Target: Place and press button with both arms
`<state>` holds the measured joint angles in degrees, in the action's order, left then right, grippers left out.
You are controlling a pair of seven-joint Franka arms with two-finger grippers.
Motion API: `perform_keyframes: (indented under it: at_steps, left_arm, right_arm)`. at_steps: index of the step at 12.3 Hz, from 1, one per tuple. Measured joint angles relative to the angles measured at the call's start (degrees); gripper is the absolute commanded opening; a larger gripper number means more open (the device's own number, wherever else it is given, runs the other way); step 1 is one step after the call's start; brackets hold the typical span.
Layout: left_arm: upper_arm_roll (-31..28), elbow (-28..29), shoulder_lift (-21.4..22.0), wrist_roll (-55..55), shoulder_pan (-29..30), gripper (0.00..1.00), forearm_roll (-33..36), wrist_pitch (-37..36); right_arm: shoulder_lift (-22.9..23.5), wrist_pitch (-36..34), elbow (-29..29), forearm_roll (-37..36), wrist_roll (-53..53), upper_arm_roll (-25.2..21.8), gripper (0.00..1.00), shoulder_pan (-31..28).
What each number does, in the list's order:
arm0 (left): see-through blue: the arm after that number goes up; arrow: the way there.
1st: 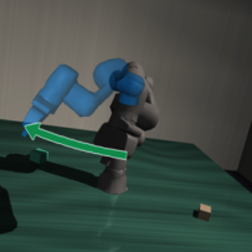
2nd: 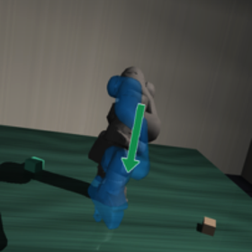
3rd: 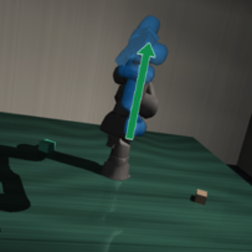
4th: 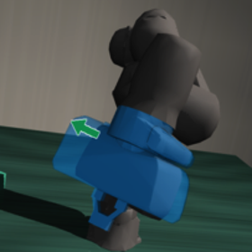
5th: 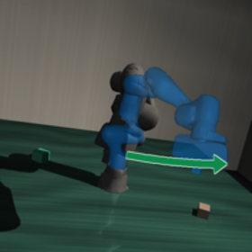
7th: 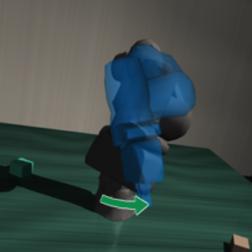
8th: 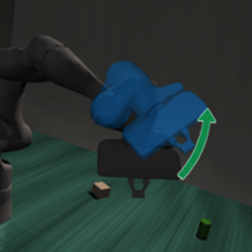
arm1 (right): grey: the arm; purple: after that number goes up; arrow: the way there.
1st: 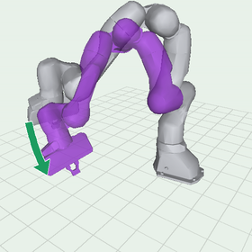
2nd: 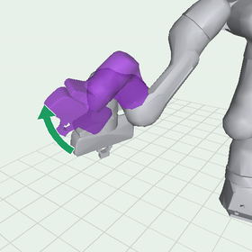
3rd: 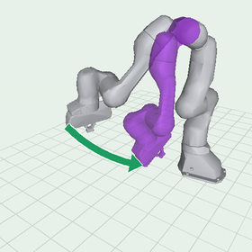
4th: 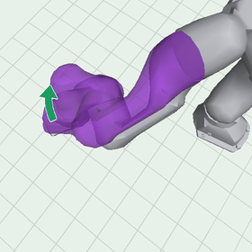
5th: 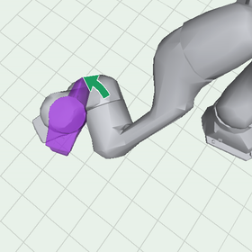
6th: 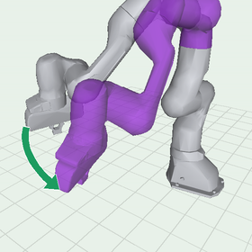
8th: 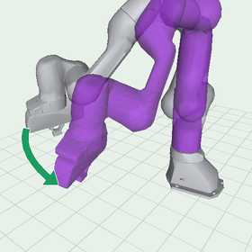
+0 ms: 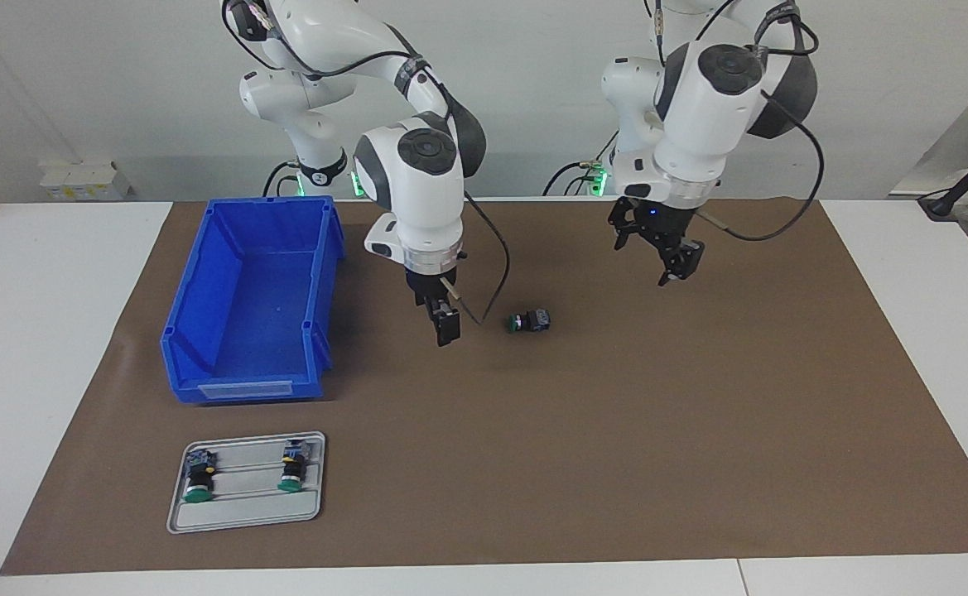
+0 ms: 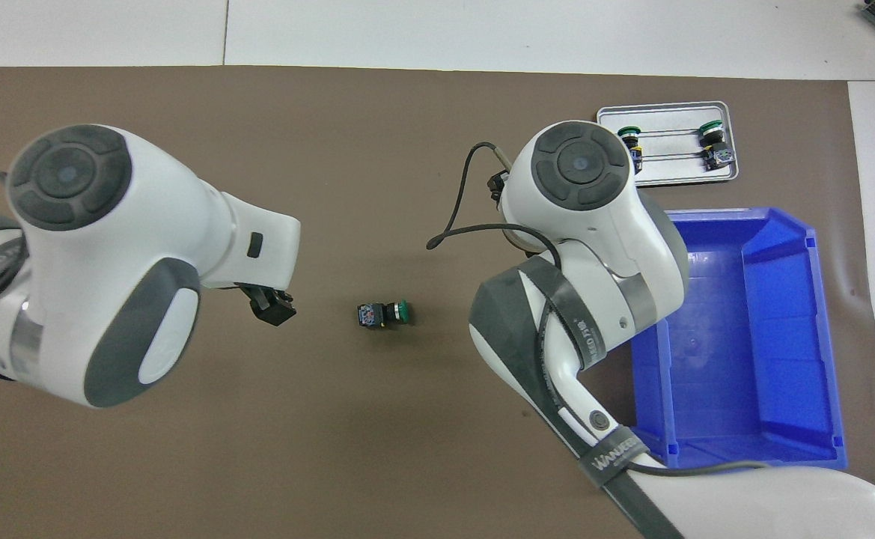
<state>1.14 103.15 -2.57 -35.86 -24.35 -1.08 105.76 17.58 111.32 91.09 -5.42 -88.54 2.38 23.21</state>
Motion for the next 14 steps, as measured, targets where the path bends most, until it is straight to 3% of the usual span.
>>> perform_keyframes:
  at_steps: [4, 8, 12, 14]
  left_arm:
    - [0.0, 1.4, -4.3, -0.3, -7.2, 1.00, 0.0, 7.2]
    - [0.0, 5.0, -5.7, -5.3, -9.7, 1.00, 0.1, 12.4]
    - [0.0, 6.8, -11.0, -6.6, -13.0, 1.00, 0.2, 19.8]
    - [-0.1, 7.1, -11.5, -6.9, -13.1, 1.00, 0.2, 21.2]
  right_arm:
    - [-6.8, -3.7, 1.6, 4.8, 16.7, 0.0, 1.00, -7.4]
    - [-13.8, -7.2, 5.7, 5.4, 34.1, 0.0, 1.00, -13.9]
    - [-17.5, -11.1, 5.6, 5.4, 46.9, -0.1, 1.00, -18.4]
    - [-18.2, -12.6, 4.3, 5.4, 55.4, -0.2, 1.00, -20.6]
